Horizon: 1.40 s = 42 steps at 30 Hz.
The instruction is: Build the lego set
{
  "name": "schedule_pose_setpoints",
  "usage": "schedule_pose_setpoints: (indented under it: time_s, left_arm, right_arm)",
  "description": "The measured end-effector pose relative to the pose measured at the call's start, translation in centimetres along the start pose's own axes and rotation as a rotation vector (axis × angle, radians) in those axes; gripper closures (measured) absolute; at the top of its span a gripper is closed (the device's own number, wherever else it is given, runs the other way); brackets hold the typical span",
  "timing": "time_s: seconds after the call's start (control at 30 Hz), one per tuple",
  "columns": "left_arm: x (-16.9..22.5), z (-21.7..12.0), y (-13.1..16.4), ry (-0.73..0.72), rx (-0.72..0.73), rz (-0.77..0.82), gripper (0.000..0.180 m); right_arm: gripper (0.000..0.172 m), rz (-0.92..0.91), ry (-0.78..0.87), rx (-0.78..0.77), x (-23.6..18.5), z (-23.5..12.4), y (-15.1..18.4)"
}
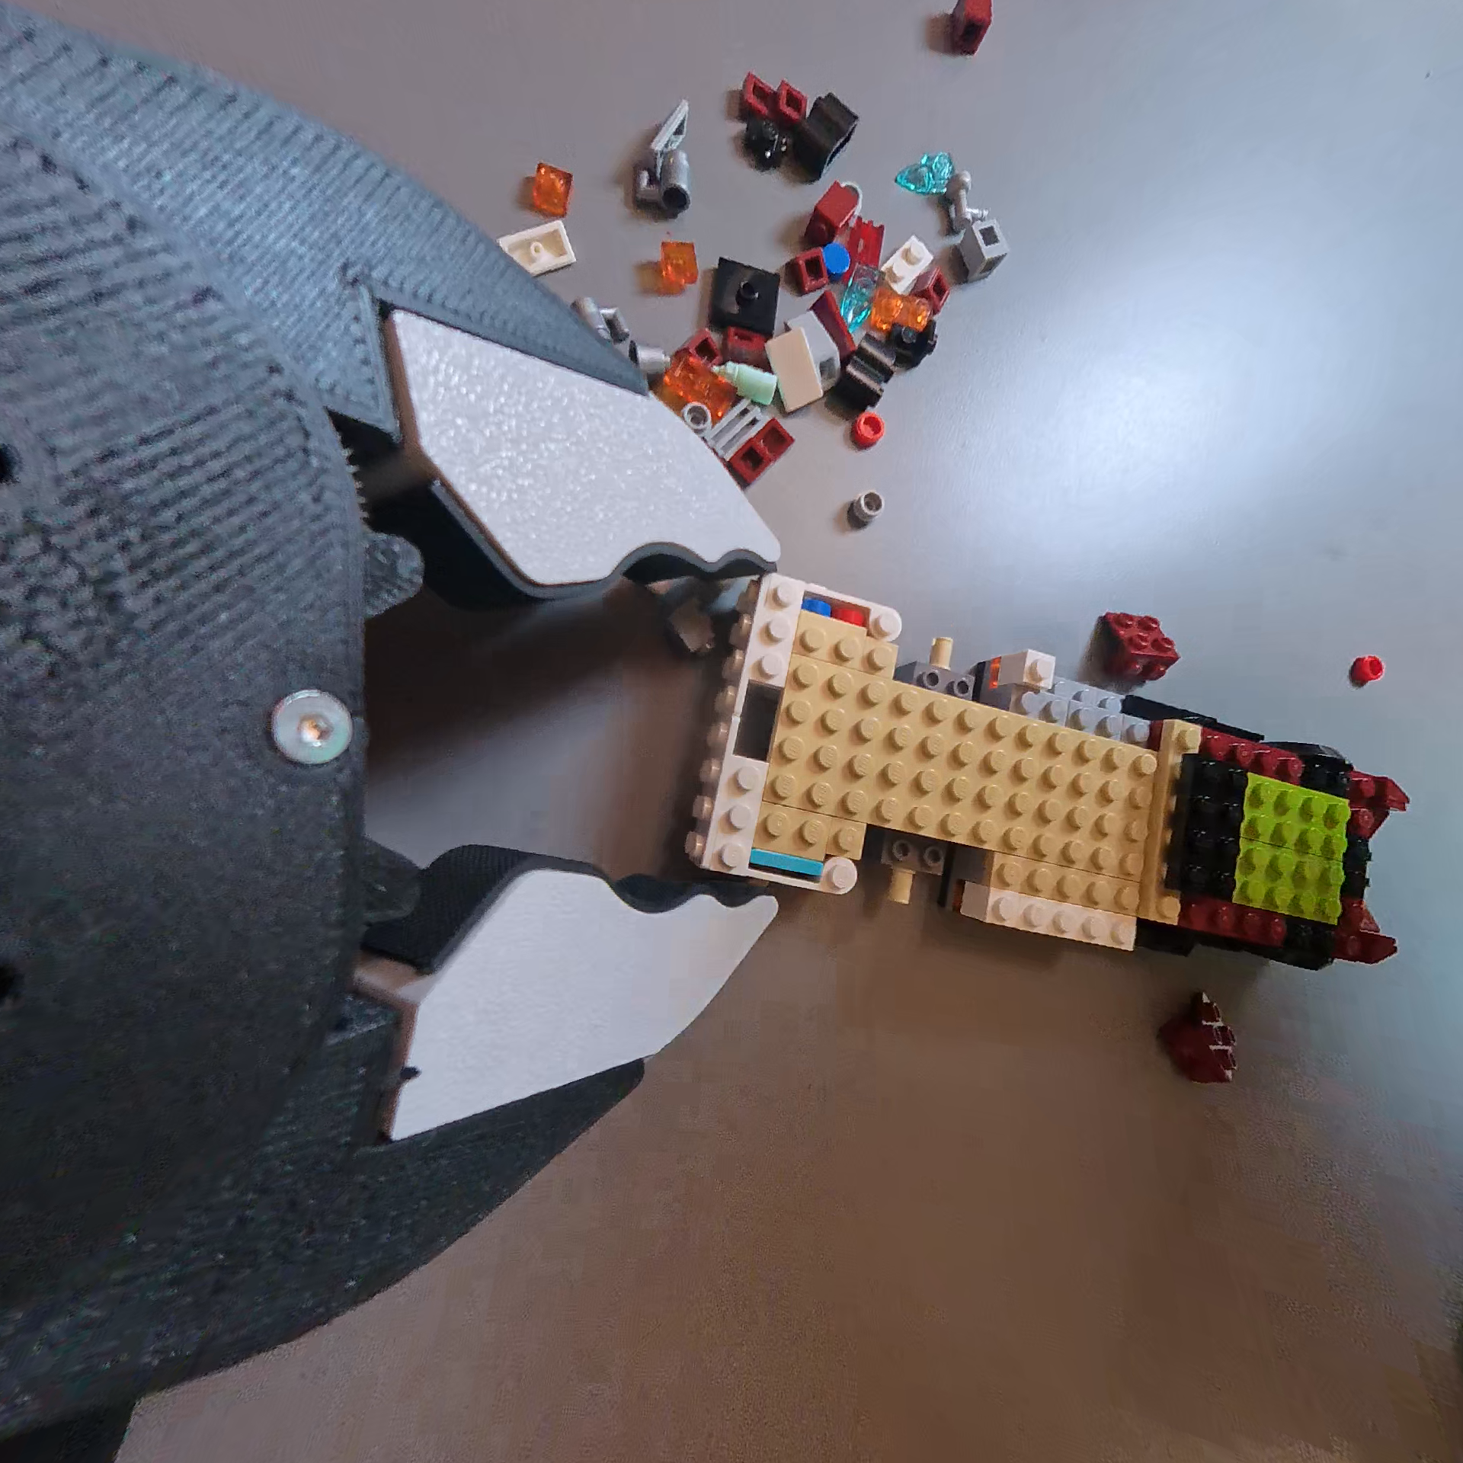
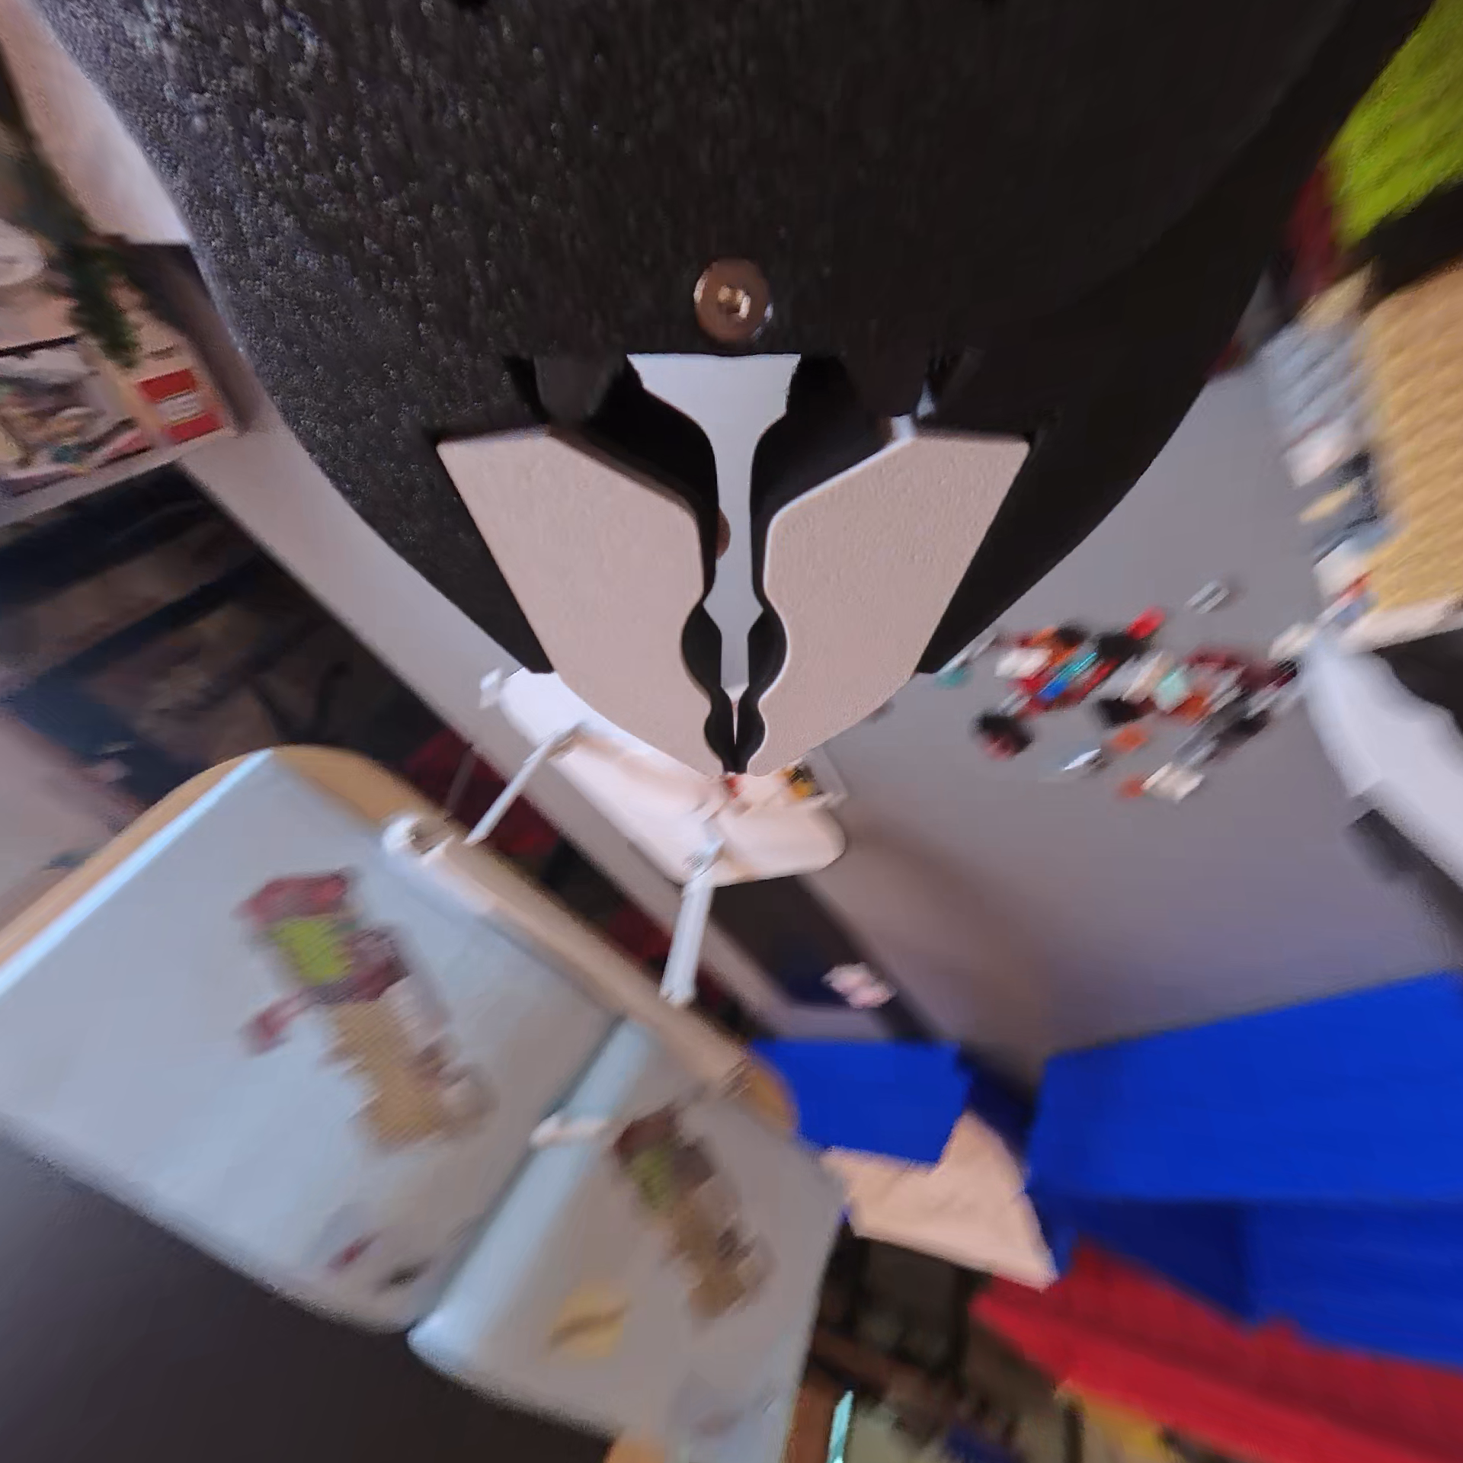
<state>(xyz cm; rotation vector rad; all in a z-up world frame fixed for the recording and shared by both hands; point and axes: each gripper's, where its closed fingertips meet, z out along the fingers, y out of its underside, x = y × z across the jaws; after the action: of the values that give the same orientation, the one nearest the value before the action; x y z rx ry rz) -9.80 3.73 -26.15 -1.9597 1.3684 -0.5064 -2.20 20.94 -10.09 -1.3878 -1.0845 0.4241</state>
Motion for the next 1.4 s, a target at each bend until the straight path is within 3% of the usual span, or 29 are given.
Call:
schedule_pose_setpoints:
  time_s: [0.17, 0.33, 0.5, 1.4]
  left_arm:
    - [0.0, 0.0, 0.0, -0.003, 0.011, -0.002, 0.107]
    - [-0.1, 0.0, -0.1, 0.001, 0.031, -0.002, 0.107]
    - [-0.2, 0.0, -0.1, 0.002, 0.042, -0.004, 0.107]
    - [0.1, -0.1, -0.1, 0.006, 0.045, -0.006, 0.107]
  right_arm:
    - [0.171, 0.051, 0.224, 0.061, 8.9, 5.3, -1.4]
    - [0.172, 0.068, 0.306, 0.088, 14.0, 8.9, -0.4]
    - [0.172, 0.071, 0.302, 0.111, 15.0, 10.4, 0.0]
    - [0.172, 0.067, 0.245, 0.106, 14.9, 11.3, -0.4]
